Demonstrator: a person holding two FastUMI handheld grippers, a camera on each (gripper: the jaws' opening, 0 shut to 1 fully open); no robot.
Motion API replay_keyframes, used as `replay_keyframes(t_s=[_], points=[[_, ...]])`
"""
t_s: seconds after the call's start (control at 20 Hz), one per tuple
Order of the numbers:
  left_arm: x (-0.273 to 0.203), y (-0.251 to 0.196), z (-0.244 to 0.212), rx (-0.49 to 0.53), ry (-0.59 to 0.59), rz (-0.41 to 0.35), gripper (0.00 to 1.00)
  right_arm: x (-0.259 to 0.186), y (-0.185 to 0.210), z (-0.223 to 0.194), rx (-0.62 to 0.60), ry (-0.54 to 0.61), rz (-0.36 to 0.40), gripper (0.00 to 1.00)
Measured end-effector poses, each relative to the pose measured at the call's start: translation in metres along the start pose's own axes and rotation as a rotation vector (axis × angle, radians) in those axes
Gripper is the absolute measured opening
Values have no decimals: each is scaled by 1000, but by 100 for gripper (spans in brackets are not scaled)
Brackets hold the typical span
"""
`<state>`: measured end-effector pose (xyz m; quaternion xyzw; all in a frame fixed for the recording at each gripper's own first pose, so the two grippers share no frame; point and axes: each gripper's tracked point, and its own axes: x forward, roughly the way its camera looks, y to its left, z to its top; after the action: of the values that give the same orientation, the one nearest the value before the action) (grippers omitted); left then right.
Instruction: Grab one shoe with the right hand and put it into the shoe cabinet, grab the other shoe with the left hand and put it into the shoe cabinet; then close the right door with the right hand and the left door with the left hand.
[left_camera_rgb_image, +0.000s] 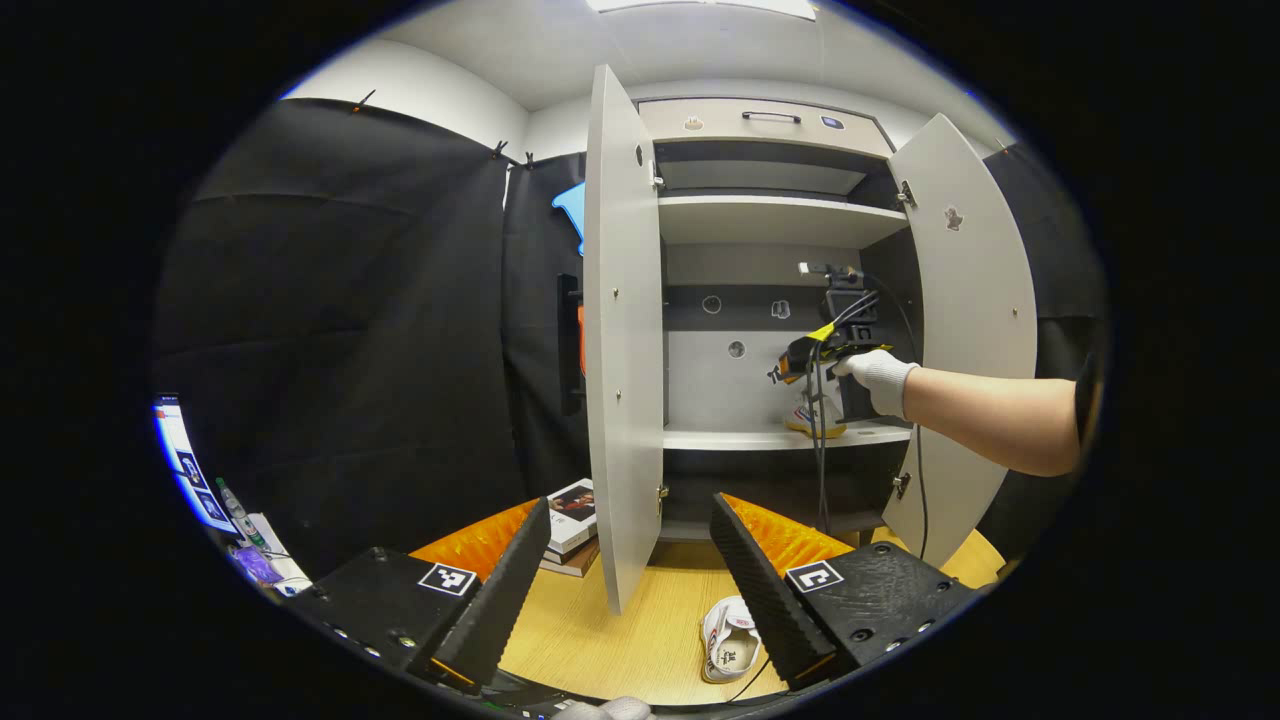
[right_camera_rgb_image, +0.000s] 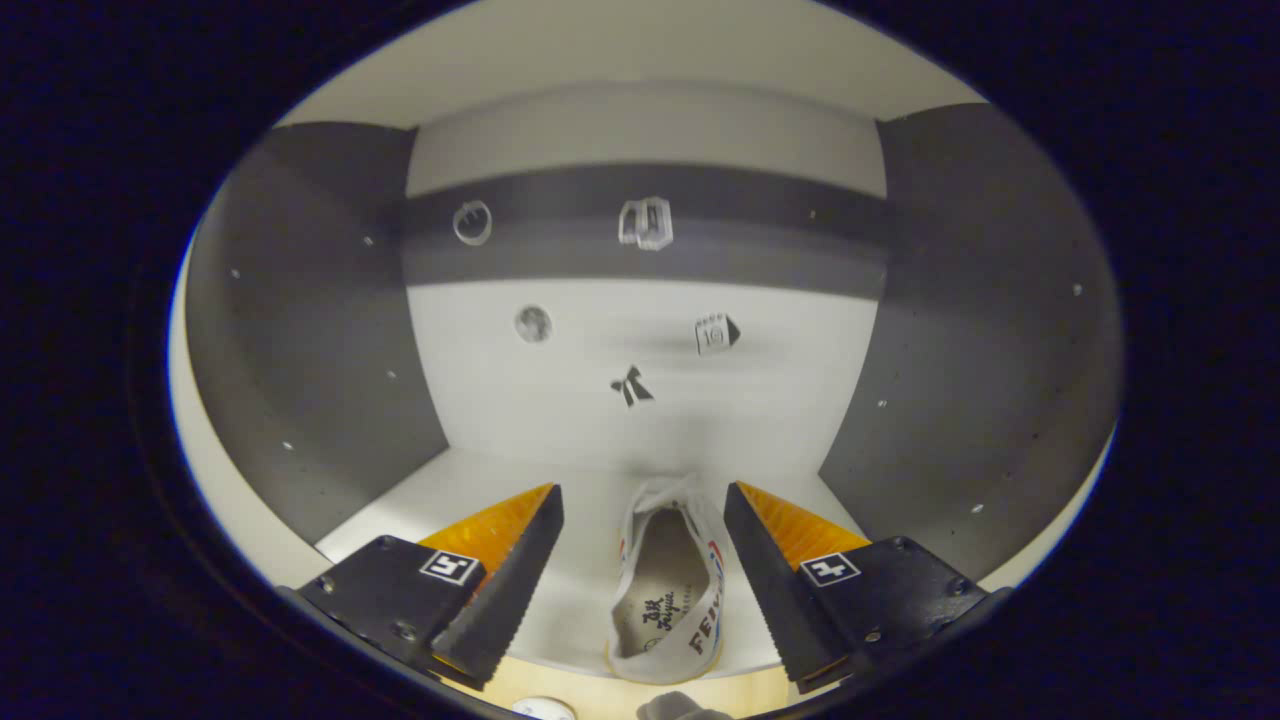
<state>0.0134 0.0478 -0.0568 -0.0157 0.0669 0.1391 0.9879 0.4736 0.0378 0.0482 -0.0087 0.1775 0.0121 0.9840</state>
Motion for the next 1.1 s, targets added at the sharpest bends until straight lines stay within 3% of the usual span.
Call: replay_keyframes(t_s=[0.25, 0.4, 0.7, 0.8, 0.85, 1.05, 1.1], points=[[1, 2, -2, -1, -7, -39, 96, -109, 6, 32, -16, -205, 40, 100], [3, 2, -3, 0, -14, -64, 96, -183, -1, 28, 8, -301, 63, 99], [6, -2, -8, 23, -16, -120, 96, -298, -29, -56, 27, -356, 56, 99], [7, -6, -12, 40, -15, -139, 100, -328, -32, -100, 26, -342, 62, 100], [8, -9, -14, 45, -16, -145, 96, -342, -34, -122, 22, -329, 63, 100], [11, -29, -44, 61, 15, -206, 100, -386, -50, -169, -28, -311, 4, 100], [12, -35, -57, 68, 32, -227, 96, -393, -52, -176, -16, -296, 2, 99]])
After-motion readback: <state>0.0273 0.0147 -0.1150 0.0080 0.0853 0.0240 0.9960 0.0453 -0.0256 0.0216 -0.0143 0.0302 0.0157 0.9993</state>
